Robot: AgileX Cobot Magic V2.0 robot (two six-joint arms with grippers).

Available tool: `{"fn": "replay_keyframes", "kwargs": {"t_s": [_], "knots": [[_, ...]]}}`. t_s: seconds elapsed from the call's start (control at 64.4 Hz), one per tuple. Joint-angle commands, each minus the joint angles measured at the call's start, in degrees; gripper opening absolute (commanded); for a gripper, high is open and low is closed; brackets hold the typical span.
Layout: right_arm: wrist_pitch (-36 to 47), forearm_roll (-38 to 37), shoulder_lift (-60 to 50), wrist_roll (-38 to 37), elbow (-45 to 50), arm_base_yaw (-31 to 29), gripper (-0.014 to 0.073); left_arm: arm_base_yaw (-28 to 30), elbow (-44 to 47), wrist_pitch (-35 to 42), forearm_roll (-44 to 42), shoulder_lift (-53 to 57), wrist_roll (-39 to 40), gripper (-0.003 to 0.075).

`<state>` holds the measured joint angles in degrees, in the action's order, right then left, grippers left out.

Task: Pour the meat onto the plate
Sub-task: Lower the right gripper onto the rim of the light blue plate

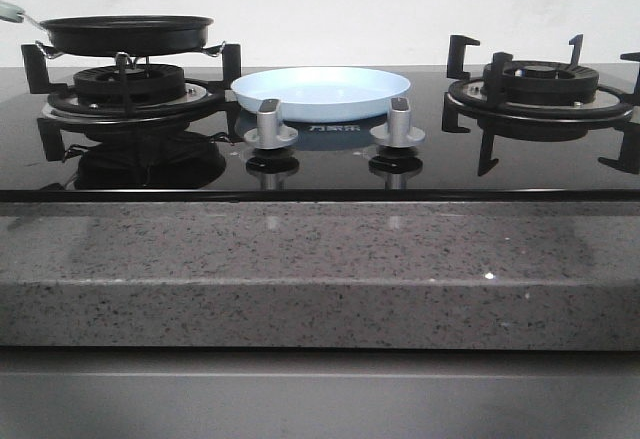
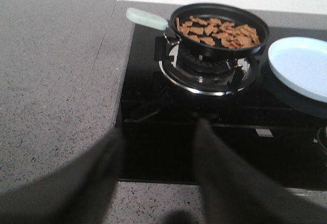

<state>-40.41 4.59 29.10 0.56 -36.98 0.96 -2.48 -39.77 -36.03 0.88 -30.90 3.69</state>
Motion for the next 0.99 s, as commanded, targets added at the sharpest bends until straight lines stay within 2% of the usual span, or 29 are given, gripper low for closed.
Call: {"fn": "replay_keyframes", "kwargs": {"t_s": [0.0, 0.171, 0.311, 0.575, 0.777, 0.979], "knots": [[1.81, 3.12, 3.43, 0.23, -2.89, -0.19, 0.0468, -0.70, -2.10, 3.65, 1.47, -1.21, -0.70, 0.0536], [-0.76, 12.78, 12.44, 8.48, -8.24, 1.68, 0.0465, -4.44, -2.10, 3.05, 7.27, -2.75, -7.76, 0.0510], [-0.20, 18.78, 20.58, 13.68, -13.79, 4.56, 0.0465, -8.52, -2.10, 2.84, 7.42, -3.77, -8.08, 0.0489], [0.99, 16.34, 37.14, 14.18, -26.00, 13.27, 0.0457, -11.23, -2.10, 2.84, 7.32, -4.19, -8.08, 0.0489], [-0.35, 14.47, 50.13, 14.18, -38.47, 13.79, 0.0359, -11.23, -2.10, 2.79, 7.32, -4.19, -8.08, 0.0489], [-2.12, 12.85, 61.12, 14.13, -49.55, 13.79, 0.0360, -11.23, -2.10, 2.79, 7.22, -4.22, -8.08, 0.0489]]}}
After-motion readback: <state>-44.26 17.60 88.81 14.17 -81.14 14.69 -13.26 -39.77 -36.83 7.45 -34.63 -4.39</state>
